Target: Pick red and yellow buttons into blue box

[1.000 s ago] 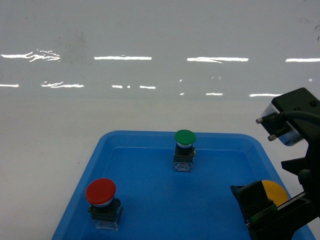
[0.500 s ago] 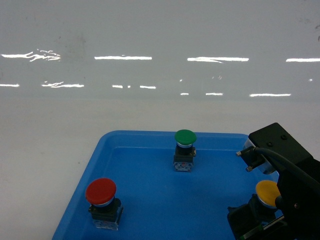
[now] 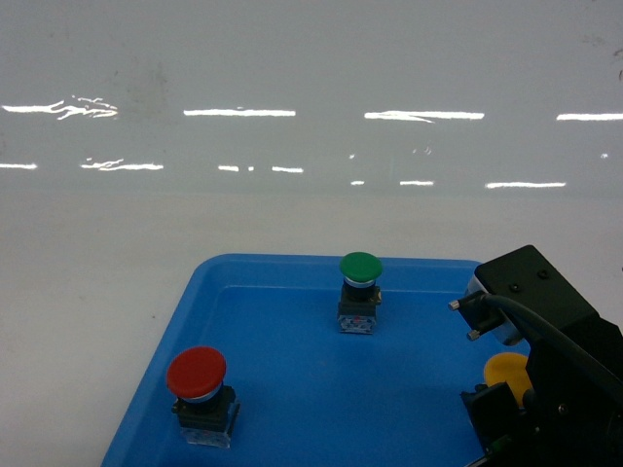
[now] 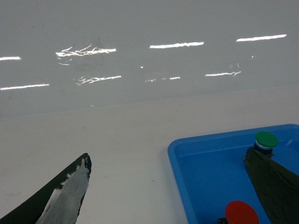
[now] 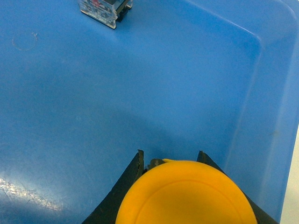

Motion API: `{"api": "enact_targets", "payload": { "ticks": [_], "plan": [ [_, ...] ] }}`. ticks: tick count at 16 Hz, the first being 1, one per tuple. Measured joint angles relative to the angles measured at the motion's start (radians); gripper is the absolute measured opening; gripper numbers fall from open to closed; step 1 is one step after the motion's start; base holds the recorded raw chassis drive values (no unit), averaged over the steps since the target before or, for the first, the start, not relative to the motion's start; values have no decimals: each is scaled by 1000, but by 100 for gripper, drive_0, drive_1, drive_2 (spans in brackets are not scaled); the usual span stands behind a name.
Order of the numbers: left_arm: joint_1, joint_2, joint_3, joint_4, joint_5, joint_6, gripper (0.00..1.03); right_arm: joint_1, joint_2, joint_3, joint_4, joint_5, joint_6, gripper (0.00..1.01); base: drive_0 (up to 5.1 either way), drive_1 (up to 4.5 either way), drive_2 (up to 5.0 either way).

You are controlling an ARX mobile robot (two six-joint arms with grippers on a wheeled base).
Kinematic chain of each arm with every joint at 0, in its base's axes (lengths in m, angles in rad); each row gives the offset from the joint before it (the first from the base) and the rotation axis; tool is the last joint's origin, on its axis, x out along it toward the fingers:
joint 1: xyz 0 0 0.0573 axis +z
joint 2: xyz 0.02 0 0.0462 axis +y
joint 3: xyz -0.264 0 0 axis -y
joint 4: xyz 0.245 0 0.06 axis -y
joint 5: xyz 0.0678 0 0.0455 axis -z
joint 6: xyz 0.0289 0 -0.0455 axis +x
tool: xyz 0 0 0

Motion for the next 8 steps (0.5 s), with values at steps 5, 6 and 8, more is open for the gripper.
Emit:
{"api": "enact_targets", "payload": {
  "ticks": [5, 6, 8],
  "plan": [
    [0, 0, 0, 0, 0, 0, 98, -182, -505, -158, 30, -28, -2, 29, 0, 0, 0],
    [0, 0, 0, 0, 0, 0, 98, -205, -568, -173, 31, -22, 7, 29, 0, 0, 0],
    [0, 0, 0, 0, 0, 0, 98, -221, -621, -184, 22, -12, 11, 29, 0, 0, 0]
  ]
}}
